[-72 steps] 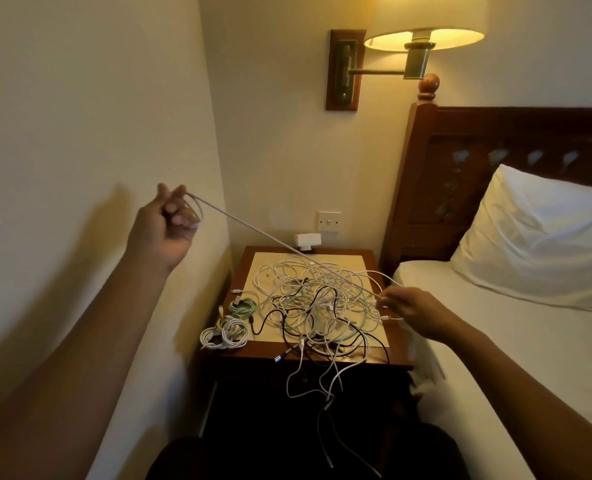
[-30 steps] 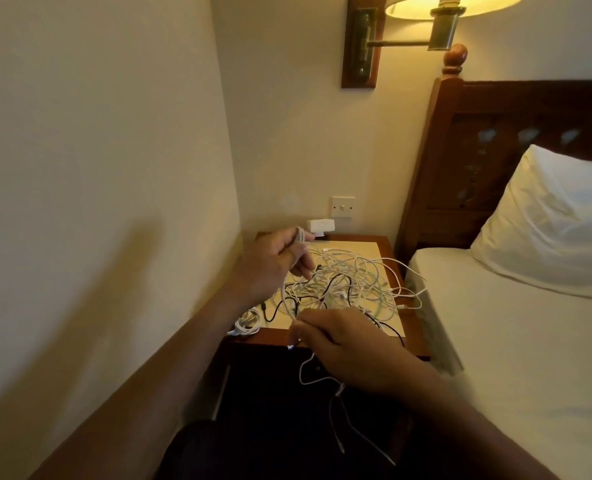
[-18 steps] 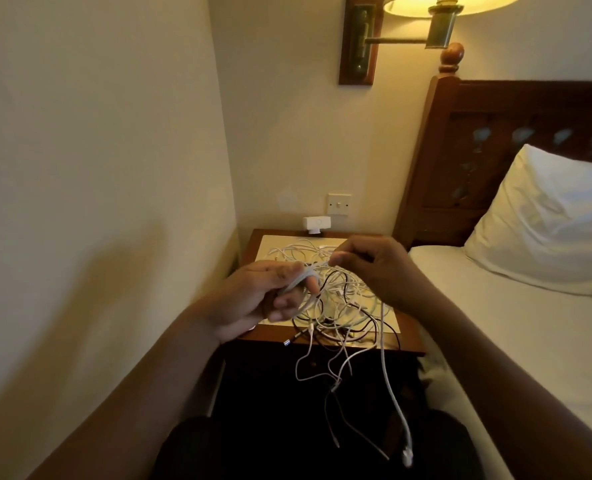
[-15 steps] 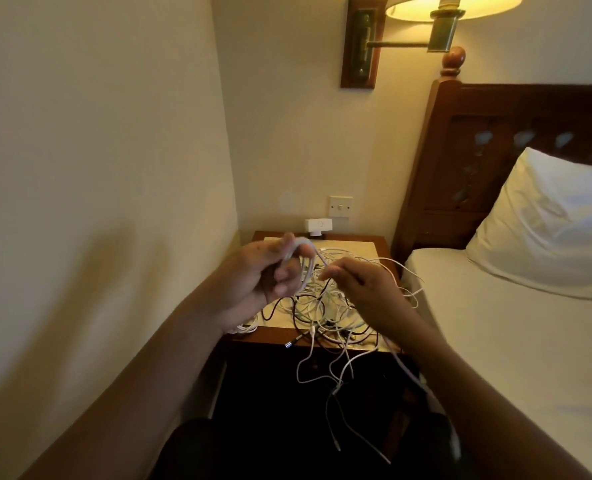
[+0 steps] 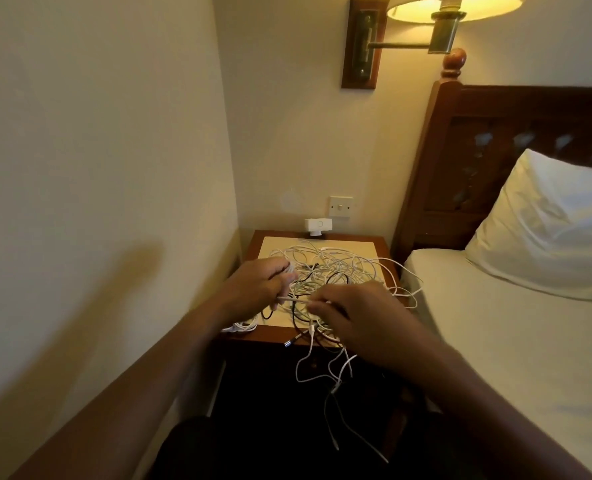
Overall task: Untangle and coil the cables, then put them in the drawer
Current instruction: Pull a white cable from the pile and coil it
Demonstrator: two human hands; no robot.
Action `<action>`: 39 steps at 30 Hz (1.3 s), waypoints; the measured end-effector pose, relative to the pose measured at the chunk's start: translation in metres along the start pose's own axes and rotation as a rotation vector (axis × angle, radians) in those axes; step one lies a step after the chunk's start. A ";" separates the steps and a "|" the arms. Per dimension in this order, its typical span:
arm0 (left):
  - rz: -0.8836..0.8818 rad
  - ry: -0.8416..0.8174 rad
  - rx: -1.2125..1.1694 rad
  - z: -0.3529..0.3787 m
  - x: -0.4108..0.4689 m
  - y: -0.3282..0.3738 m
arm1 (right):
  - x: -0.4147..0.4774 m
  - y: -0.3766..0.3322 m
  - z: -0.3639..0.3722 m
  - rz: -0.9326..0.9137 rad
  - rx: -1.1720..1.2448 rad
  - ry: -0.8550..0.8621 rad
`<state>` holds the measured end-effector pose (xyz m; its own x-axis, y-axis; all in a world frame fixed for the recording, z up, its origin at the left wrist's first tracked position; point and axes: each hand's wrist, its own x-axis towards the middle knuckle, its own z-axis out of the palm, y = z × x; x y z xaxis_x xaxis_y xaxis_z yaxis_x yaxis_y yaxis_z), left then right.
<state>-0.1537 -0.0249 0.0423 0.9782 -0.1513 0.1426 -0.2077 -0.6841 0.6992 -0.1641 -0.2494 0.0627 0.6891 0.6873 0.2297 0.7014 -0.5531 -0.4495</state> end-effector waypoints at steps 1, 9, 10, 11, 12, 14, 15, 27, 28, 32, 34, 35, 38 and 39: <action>-0.012 -0.034 0.010 -0.005 -0.003 -0.004 | 0.001 0.006 -0.011 0.011 -0.019 -0.012; -0.123 -0.366 -0.089 -0.033 -0.025 -0.007 | -0.005 0.088 -0.039 0.055 -0.007 0.111; -0.115 -0.367 -0.117 -0.033 -0.026 -0.007 | -0.005 0.098 -0.037 0.076 0.001 0.148; -0.103 -0.346 -0.188 -0.032 -0.027 -0.007 | -0.007 0.106 -0.034 0.092 0.009 0.183; -0.093 -0.316 -0.278 -0.032 -0.027 -0.007 | -0.009 0.113 -0.030 0.098 0.012 0.209; -0.090 -0.263 -0.455 -0.030 -0.026 -0.008 | -0.014 0.119 -0.019 0.098 0.008 0.242; -0.099 -0.243 -0.538 -0.028 -0.026 -0.008 | -0.016 0.119 -0.013 0.102 0.014 0.252; -0.158 -0.127 -1.358 0.020 -0.035 0.017 | -0.012 0.095 0.022 0.198 0.093 0.223; -0.157 -0.142 -1.417 0.025 -0.038 0.020 | -0.013 0.088 0.023 0.218 0.194 0.258; -0.090 -0.308 -1.520 0.044 -0.043 0.030 | -0.010 0.056 0.030 0.271 0.715 0.354; -0.102 -0.321 -1.480 0.050 -0.042 0.030 | -0.008 0.045 0.030 0.243 0.832 0.403; -0.111 -0.303 -1.452 0.052 -0.042 0.030 | -0.009 0.040 0.030 0.235 0.873 0.420; -0.136 -0.221 -1.361 0.054 -0.040 0.024 | -0.009 0.035 0.029 0.259 0.991 0.413; -0.142 -0.208 -1.335 0.054 -0.040 0.023 | -0.010 0.035 0.029 0.279 1.005 0.404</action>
<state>-0.1979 -0.0729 0.0153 0.9463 -0.3230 -0.0113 0.1762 0.4860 0.8560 -0.1516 -0.2615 0.0195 0.9361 0.2938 0.1933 0.1732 0.0931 -0.9805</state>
